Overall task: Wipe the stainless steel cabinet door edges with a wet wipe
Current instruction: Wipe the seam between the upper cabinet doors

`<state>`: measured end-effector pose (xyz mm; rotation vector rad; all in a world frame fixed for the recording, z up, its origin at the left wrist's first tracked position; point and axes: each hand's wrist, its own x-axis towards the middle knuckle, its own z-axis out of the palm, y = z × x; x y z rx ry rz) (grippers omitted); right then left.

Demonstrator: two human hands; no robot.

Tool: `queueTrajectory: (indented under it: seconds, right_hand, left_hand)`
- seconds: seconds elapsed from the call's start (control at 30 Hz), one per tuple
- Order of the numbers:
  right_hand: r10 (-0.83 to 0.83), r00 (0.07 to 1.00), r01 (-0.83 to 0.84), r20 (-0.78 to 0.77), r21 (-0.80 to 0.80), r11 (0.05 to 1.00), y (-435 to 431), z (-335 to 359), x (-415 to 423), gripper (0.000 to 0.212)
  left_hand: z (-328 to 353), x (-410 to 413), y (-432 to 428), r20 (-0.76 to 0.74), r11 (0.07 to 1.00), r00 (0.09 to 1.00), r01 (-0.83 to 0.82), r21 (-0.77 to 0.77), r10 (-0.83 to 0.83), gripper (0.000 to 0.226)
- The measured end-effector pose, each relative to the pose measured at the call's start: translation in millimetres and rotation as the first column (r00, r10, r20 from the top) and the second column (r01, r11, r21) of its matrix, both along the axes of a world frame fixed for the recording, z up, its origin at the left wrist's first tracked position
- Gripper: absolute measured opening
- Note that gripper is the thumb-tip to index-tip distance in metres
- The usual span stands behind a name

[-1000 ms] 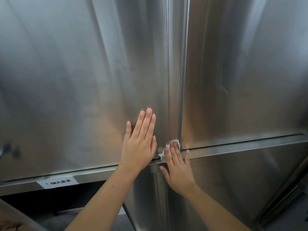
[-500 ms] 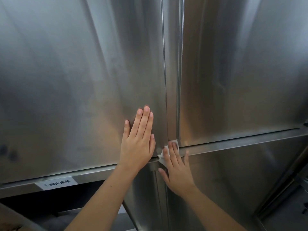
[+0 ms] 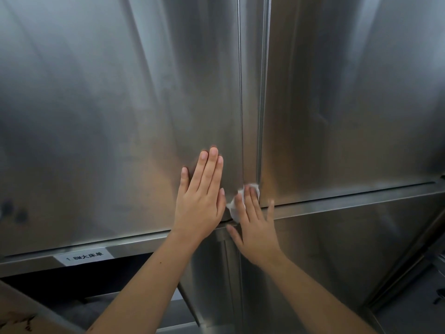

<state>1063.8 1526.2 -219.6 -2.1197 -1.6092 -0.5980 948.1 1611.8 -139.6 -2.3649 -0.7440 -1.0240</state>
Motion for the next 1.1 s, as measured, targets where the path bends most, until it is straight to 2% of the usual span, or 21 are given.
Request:
queueTrajectory:
  seconds: [0.1,0.23,0.33,0.47,0.63,0.87,1.1]
  right_hand:
    - [-0.04,0.999,0.043,0.021,-0.17,0.985,-11,-25,0,0.068]
    - [-0.037,0.997,0.05,0.07,-0.19,0.981,-9,-25,5,0.067]
    - [-0.041,0.998,0.046,0.049,-0.107,0.993,-8,-19,3,0.066]
    - [-0.035,0.999,0.033,0.031,0.083,0.996,7,13,2,0.07]
    - [0.031,0.995,-0.054,0.09,0.263,0.963,25,76,9,0.069]
    - [0.051,0.971,-0.14,0.236,0.378,0.915,40,157,22,0.075]
    - [0.011,0.945,-0.176,0.326,0.481,0.859,51,240,30,0.075]
  left_hand:
    - [0,0,2,-0.012,1.0,1.0,-0.006,0.01,0.006,0.059]
    - [0,-2,3,-0.024,1.0,1.0,-0.008,0.026,0.009,0.059]
    - [1,-4,3,-0.031,0.998,0.999,-0.019,0.063,0.021,0.06]
    - [9,-9,6,-0.041,0.994,0.999,0.009,0.113,-0.004,0.062]
    - [48,-7,19,0.062,0.987,0.998,0.017,0.162,-0.027,0.061]
    - [121,-6,37,0.152,0.948,0.987,0.006,0.318,-0.057,0.059]
    - [190,3,40,0.236,0.925,0.967,0.001,0.379,-0.098,0.056]
